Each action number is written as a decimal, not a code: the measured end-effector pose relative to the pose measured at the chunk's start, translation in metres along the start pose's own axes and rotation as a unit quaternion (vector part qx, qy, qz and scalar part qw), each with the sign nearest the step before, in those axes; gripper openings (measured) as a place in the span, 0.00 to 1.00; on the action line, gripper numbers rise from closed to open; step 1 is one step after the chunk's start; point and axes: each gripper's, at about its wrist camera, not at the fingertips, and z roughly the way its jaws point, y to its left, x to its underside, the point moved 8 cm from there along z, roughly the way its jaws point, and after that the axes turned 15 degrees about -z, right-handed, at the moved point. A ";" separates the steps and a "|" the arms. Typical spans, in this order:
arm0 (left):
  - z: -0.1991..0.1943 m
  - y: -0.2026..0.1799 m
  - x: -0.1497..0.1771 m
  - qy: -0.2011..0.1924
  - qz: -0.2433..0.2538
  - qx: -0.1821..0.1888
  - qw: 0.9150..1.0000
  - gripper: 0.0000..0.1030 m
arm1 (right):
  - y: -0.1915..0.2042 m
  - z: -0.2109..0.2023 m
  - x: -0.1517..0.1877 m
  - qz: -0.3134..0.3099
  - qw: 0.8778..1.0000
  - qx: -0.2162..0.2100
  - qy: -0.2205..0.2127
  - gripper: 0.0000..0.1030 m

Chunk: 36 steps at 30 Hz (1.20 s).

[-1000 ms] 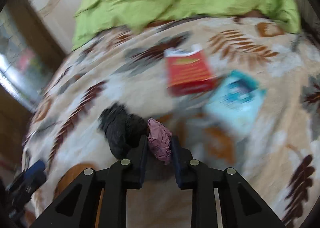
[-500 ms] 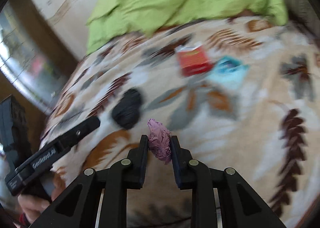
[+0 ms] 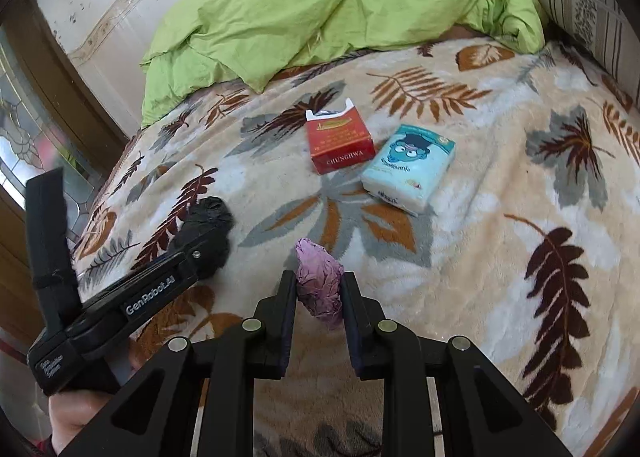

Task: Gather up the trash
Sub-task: 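Grasp the black plastic bag with the left tool while the right grasps the pink cloth, then lift the black bag and pink cloth above the bed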

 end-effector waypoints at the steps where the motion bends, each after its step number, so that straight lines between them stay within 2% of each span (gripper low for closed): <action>1: -0.006 0.001 -0.001 -0.006 -0.002 0.004 1.000 0.39 | 0.001 -0.001 -0.001 -0.001 1.000 0.001 -0.004 0.23; 7: -0.044 0.010 -0.011 -0.067 0.024 -0.013 0.997 0.39 | 0.015 -0.003 -0.010 -0.028 0.999 0.014 -0.028 0.23; 17: -0.060 0.027 -0.007 -0.086 0.066 -0.046 0.993 0.39 | 0.033 0.013 -0.018 -0.052 0.998 0.020 -0.027 0.23; 24: -0.065 0.024 -0.006 -0.106 0.094 -0.058 0.988 0.39 | 0.028 0.012 -0.019 -0.044 0.998 0.030 -0.028 0.23; 36: -0.064 0.023 -0.007 -0.110 0.101 -0.068 0.986 0.39 | 0.028 0.013 -0.022 -0.038 0.998 0.041 -0.034 0.23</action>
